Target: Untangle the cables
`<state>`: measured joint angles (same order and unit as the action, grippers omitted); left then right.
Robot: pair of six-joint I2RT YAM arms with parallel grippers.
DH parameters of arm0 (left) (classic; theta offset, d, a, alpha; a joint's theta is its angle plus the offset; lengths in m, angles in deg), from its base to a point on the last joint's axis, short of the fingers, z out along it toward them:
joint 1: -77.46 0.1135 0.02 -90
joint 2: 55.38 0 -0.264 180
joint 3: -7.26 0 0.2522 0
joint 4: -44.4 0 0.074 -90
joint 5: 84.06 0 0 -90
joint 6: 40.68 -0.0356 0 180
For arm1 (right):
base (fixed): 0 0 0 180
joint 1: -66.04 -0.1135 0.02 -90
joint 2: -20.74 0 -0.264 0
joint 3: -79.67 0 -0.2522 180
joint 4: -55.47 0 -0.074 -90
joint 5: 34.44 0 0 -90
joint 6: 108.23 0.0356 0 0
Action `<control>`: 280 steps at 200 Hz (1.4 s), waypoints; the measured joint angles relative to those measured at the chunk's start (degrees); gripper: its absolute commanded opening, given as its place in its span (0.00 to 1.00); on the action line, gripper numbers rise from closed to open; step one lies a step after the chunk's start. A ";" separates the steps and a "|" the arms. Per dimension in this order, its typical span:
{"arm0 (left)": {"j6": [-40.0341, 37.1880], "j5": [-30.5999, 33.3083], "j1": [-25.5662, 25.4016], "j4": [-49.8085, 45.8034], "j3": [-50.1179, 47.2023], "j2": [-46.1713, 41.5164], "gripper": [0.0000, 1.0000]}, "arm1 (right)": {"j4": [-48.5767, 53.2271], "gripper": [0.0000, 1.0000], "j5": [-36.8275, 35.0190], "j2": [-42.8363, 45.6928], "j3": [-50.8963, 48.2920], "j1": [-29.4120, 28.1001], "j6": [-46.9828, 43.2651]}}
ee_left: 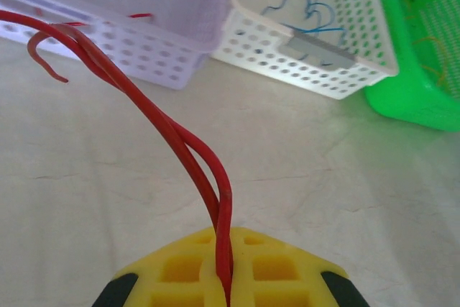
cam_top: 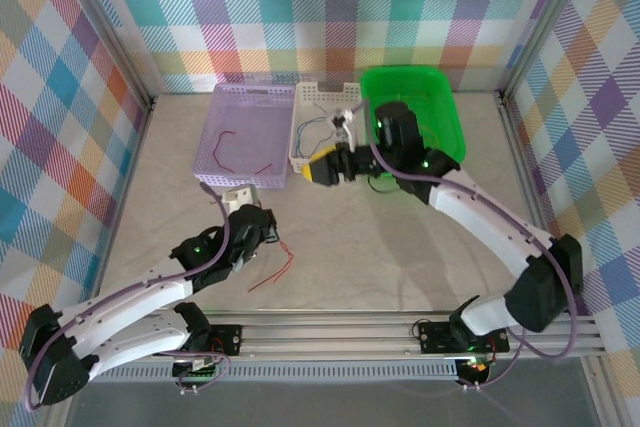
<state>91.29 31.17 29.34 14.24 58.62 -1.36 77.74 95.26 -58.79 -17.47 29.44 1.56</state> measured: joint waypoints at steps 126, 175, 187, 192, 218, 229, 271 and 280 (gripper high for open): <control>3.69 -7.89 0.04 4.28 12.13 15.63 0.00 | -16.83 0.42 -0.52 4.92 -26.32 -6.14 6.38; 3.85 -8.79 0.04 4.17 13.92 16.46 0.00 | -17.25 0.51 -3.19 4.20 -26.82 -6.14 5.90; 3.85 -8.74 0.04 3.89 13.99 16.46 0.00 | -16.81 0.55 -4.39 4.37 -27.08 -6.14 4.98; 3.85 -8.72 0.04 3.65 14.03 16.46 0.00 | -16.33 0.56 -5.03 4.55 -27.15 -6.14 4.63; 3.85 -8.70 0.04 1.40 14.56 16.70 0.00 | -13.33 0.58 -7.67 7.13 -27.26 -6.14 2.73; 3.85 -8.72 0.04 0.57 15.08 17.09 0.00 | -12.59 0.58 -8.50 8.33 -27.26 -6.14 1.77; 3.78 -9.33 0.04 -1.51 16.87 19.06 0.00 | -10.99 0.56 -10.16 8.11 -27.23 -6.19 -0.90; 3.67 -9.38 0.04 -1.68 17.00 19.15 0.00 | -11.06 0.56 -10.16 7.37 -27.23 -6.25 -1.09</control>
<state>94.97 21.79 29.38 12.56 75.63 17.78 66.68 85.09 -51.42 -44.70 23.19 0.46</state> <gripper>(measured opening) 0.048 0.564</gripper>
